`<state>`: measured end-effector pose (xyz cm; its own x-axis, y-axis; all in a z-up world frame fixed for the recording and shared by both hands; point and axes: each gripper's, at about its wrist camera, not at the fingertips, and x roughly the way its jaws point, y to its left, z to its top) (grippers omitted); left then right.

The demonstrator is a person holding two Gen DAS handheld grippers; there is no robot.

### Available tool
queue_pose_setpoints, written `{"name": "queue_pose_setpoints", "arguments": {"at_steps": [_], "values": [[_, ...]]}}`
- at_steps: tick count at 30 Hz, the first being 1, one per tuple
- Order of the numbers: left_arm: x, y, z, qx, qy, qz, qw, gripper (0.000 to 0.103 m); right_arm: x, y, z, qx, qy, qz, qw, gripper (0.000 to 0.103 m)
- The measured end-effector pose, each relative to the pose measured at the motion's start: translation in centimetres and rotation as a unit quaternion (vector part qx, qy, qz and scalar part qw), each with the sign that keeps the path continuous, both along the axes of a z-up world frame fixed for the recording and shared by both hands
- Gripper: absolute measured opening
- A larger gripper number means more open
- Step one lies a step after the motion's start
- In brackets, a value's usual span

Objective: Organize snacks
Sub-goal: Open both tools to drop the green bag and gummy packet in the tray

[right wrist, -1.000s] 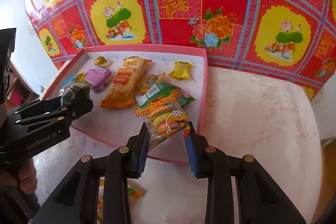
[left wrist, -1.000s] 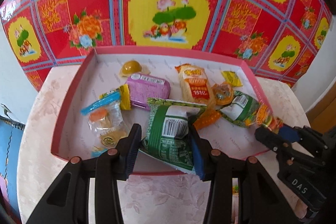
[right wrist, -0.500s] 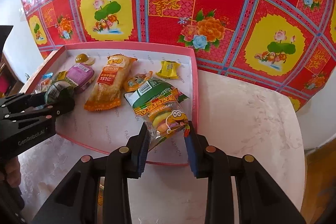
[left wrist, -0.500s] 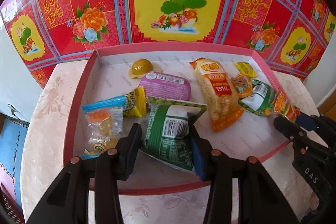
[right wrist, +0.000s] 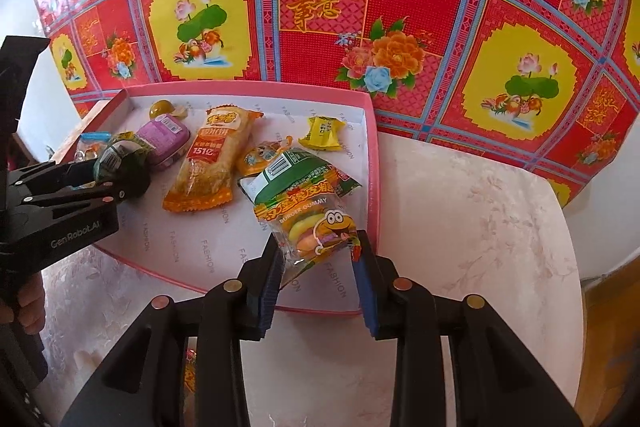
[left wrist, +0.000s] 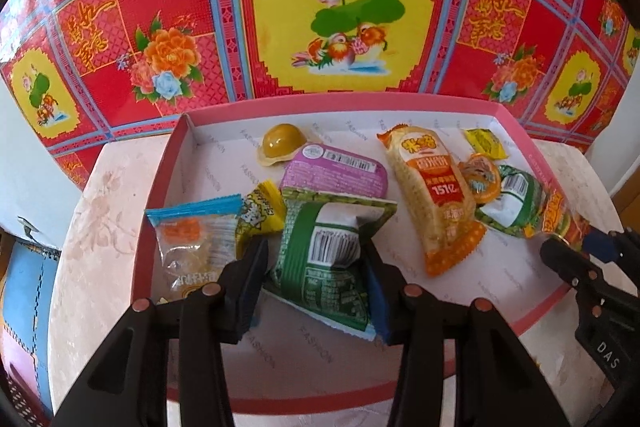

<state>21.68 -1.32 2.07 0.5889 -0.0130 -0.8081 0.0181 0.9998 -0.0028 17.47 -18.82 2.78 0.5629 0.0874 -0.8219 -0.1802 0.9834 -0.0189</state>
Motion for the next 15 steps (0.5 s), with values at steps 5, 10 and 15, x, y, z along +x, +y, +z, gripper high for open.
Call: {"name": "queue_pose_setpoints", "arguments": {"at_steps": [5, 10, 15], "values": [[-0.3, 0.6, 0.3, -0.006, 0.012, 0.004, 0.9999, 0.048, -0.1, -0.2, 0.1, 0.026, 0.003, 0.000, 1.000, 0.039], [-0.8, 1.0, 0.6, -0.035, 0.024, 0.004, 0.9991, 0.053, -0.5, -0.6, 0.5, 0.055, 0.010, 0.002, 0.998, 0.045], [-2.0, 0.5, 1.4, -0.037, 0.013, -0.003, 0.9992, 0.057, -1.0, -0.9, 0.8, 0.075, 0.008, 0.000, 0.997, 0.055]]}}
